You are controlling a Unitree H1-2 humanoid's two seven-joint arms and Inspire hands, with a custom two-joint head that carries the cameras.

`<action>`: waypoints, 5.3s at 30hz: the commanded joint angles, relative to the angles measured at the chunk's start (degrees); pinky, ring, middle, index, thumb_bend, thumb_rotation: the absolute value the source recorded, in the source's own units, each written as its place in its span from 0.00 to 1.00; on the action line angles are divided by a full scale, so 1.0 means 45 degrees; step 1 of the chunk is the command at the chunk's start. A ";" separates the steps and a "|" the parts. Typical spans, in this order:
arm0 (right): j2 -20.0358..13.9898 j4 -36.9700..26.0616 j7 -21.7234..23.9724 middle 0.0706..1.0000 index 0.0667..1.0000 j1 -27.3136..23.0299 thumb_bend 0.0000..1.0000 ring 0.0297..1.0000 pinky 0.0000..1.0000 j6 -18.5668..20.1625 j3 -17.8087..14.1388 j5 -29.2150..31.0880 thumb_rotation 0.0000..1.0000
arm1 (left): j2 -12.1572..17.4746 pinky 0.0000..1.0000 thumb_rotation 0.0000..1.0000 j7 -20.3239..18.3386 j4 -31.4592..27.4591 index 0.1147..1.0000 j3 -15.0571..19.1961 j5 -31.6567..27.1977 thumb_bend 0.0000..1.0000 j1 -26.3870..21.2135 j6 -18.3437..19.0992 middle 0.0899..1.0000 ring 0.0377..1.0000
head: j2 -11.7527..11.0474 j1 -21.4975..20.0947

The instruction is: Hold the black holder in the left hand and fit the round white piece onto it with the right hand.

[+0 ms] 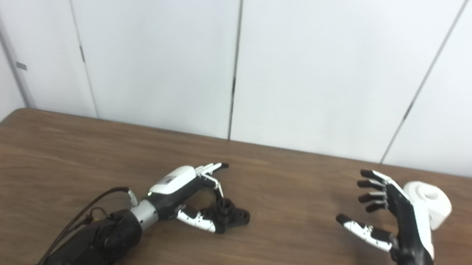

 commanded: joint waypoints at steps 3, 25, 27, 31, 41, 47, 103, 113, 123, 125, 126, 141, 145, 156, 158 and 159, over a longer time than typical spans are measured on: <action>0.0009 -0.0542 -0.0267 0.67 0.74 -0.0528 0.54 0.57 0.48 -0.0251 0.0034 -0.0250 0.11 | -0.0874 1.00 0.08 -0.0699 0.0791 0.42 -0.1209 0.0834 0.52 0.0104 -0.0106 0.98 1.00 | 0.0042 -0.0241; -0.2467 -0.1833 0.2392 0.65 0.68 -0.1296 0.58 0.59 0.51 0.0532 0.0018 -0.0169 0.15 | -0.1227 0.97 0.08 0.0647 0.2371 0.42 -0.2888 0.1192 0.52 -0.0447 -0.0103 0.97 1.00 | -0.0313 -0.2129; -0.3083 -0.2221 0.3077 0.67 0.67 -0.1637 0.60 0.60 0.52 0.1156 0.0083 -0.0448 0.19 | -0.1063 0.97 0.08 0.0659 0.2318 0.42 -0.2931 0.0938 0.52 -0.0367 -0.0107 0.97 1.00 | -0.0472 -0.2780; -0.4113 -0.2812 0.4257 0.69 0.63 -0.2541 0.64 0.69 0.57 0.2843 0.0428 -0.1987 0.18 | -0.0711 0.99 0.08 0.0452 0.2125 0.42 -0.3045 0.0415 0.52 -0.0229 -0.0110 0.98 1.00 | -0.0790 -0.3843; -0.5946 -0.2969 0.8027 0.93 0.80 -0.4720 0.90 0.91 0.75 0.6464 0.1638 -0.5731 0.29 | -0.0058 0.97 0.08 0.1379 0.2508 0.42 -0.4228 -0.0353 0.52 -0.0223 -0.0113 0.97 1.00 | -0.1929 -0.5769; -0.6777 -0.2306 0.9984 1.00 0.88 -0.5741 0.98 1.00 0.92 0.7083 0.2408 -0.6920 0.34 | 0.0161 0.97 0.08 0.1802 0.2895 0.42 -0.4898 -0.0539 0.52 -0.0382 -0.0113 0.98 1.00 | -0.2118 -0.6220; -0.6078 0.3711 0.7927 0.93 0.80 -0.6460 0.95 0.89 0.78 0.6125 0.4215 -0.5971 0.28 | 0.0431 0.95 0.08 0.2499 0.2808 0.42 -0.5790 -0.1010 0.52 -0.0342 -0.0113 0.97 1.00 | -0.2044 -0.5864; -0.6031 0.3532 0.6913 0.84 0.50 -0.6176 0.67 0.90 0.87 0.5718 0.4000 -0.5517 0.16 | 0.0448 0.96 0.08 0.2363 0.2743 0.42 -0.5674 -0.1056 0.52 -0.0298 -0.0113 0.97 1.00 | -0.1878 -0.5813; -0.6284 0.3209 0.6078 0.76 0.44 -0.6039 0.52 0.86 0.87 0.5052 0.4111 -0.5742 0.14 | 0.0450 0.96 0.08 0.2415 0.2618 0.42 -0.5587 -0.1061 0.52 -0.0218 -0.0112 0.97 1.00 | -0.1648 -0.5575; -0.6315 0.3012 0.6095 0.74 0.44 -0.6019 0.52 0.86 0.89 0.4991 0.4082 -0.5733 0.13 | 0.0447 0.95 0.08 0.2413 0.2613 0.42 -0.5605 -0.1057 0.52 -0.0221 -0.0113 0.97 1.00 | -0.1627 -0.5546; -0.6311 0.2901 0.6123 0.73 0.44 -0.6005 0.52 0.85 0.88 0.4949 0.4031 -0.5662 0.13 | 0.0452 0.95 0.08 0.2339 0.2588 0.42 -0.5598 -0.1082 0.52 -0.0225 -0.0113 0.97 1.00 | -0.1605 -0.5471; -0.5925 0.0269 0.8321 0.75 0.45 -0.6492 0.53 0.84 0.96 0.4773 0.4656 -0.6118 0.14 | 0.0233 0.94 0.07 0.2330 0.2394 0.42 -0.5380 -0.0857 0.52 -0.0202 -0.0112 0.95 1.00 | -0.1173 -0.4071; -0.5595 -0.0302 0.8743 0.74 0.45 -0.6662 0.53 0.84 0.97 0.4546 0.4632 -0.6024 0.14 | 0.0122 0.96 0.08 0.2186 0.2312 0.42 -0.5247 -0.0872 0.52 -0.0182 -0.0111 0.95 1.00 | -0.1024 -0.3504; -0.5009 -0.1753 0.9407 0.73 0.44 -0.6876 0.53 0.83 0.90 0.3956 0.4533 -0.5285 0.14 | -0.0548 0.96 0.08 0.1410 0.2183 0.42 -0.4499 -0.0261 0.52 -0.0249 -0.0106 0.96 1.00 | -0.0354 -0.1197; -0.4843 -0.1993 0.9724 0.73 0.44 -0.6958 0.53 0.84 0.92 0.3995 0.4555 -0.5192 0.14 | -0.0710 0.96 0.08 0.1309 0.2174 0.42 -0.4296 -0.0153 0.52 -0.0222 -0.0099 0.96 1.00 | -0.0243 -0.0803; -0.4795 -0.2055 0.9827 0.73 0.44 -0.6983 0.53 0.85 0.92 0.3985 0.4553 -0.5181 0.14 | -0.0767 0.97 0.08 0.1246 0.2174 0.42 -0.4205 -0.0124 0.52 -0.0208 -0.0096 0.96 1.00 | -0.0243 -0.0803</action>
